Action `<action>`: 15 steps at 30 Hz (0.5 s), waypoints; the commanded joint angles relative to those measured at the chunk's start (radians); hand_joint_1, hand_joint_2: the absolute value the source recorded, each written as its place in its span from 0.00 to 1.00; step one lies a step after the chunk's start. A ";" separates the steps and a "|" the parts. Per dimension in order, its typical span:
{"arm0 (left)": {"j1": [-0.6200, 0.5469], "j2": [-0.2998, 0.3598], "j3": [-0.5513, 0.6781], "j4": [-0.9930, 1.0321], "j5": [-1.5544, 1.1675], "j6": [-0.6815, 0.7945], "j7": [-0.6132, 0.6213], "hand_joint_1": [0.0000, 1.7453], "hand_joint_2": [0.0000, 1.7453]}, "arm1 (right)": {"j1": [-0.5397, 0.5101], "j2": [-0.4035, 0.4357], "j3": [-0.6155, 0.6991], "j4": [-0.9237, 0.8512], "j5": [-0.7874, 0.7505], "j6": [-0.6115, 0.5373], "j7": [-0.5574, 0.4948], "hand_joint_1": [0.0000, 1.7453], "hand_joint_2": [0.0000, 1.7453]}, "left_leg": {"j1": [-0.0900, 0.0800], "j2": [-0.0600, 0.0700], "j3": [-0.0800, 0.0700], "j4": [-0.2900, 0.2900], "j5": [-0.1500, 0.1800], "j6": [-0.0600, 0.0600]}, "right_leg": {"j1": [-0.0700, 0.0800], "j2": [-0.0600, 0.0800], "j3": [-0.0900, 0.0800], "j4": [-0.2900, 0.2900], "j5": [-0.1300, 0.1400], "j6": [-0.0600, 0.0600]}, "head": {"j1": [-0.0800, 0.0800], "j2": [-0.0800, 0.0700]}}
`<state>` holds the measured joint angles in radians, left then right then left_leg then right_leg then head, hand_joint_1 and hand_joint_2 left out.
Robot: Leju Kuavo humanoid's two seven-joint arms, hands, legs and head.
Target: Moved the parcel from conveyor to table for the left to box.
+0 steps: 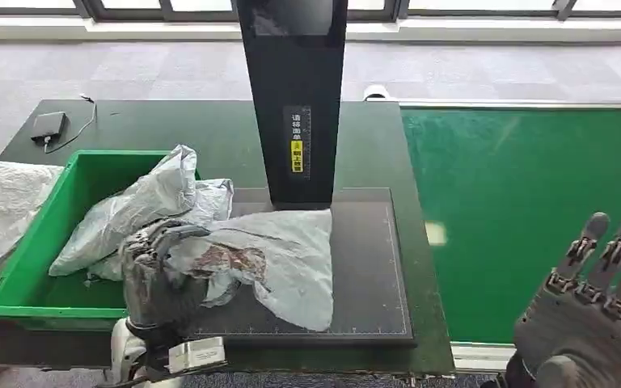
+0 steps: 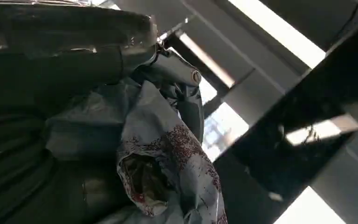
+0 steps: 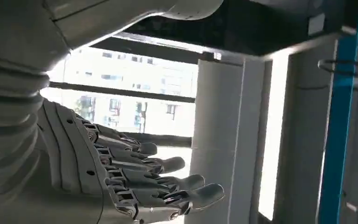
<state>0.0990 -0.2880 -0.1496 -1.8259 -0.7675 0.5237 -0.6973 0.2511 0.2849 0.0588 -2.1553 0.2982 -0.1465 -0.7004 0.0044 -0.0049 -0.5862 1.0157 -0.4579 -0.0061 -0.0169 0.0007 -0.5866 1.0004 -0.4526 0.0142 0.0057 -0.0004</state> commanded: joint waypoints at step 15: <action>-0.139 0.139 0.046 -0.208 0.057 0.098 0.061 1.00 1.00 | -0.013 0.064 -0.172 0.017 -0.019 -0.079 0.002 0.00 1.00 | 0.001 -0.001 0.001 -0.001 0.001 -0.001 | 0.001 -0.002 0.001 -0.001 0.000 -0.001 | 0.000 0.000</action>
<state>0.0810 -0.2480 -0.1328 -2.0554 -0.7805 0.5794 -0.6985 0.2548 0.3162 -0.0526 -2.1832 0.2716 -0.1381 -0.7008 0.0044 -0.0046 -0.5858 1.0157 -0.4578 -0.0061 -0.0169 0.0009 -0.5864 1.0005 -0.4525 0.0141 0.0057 0.0000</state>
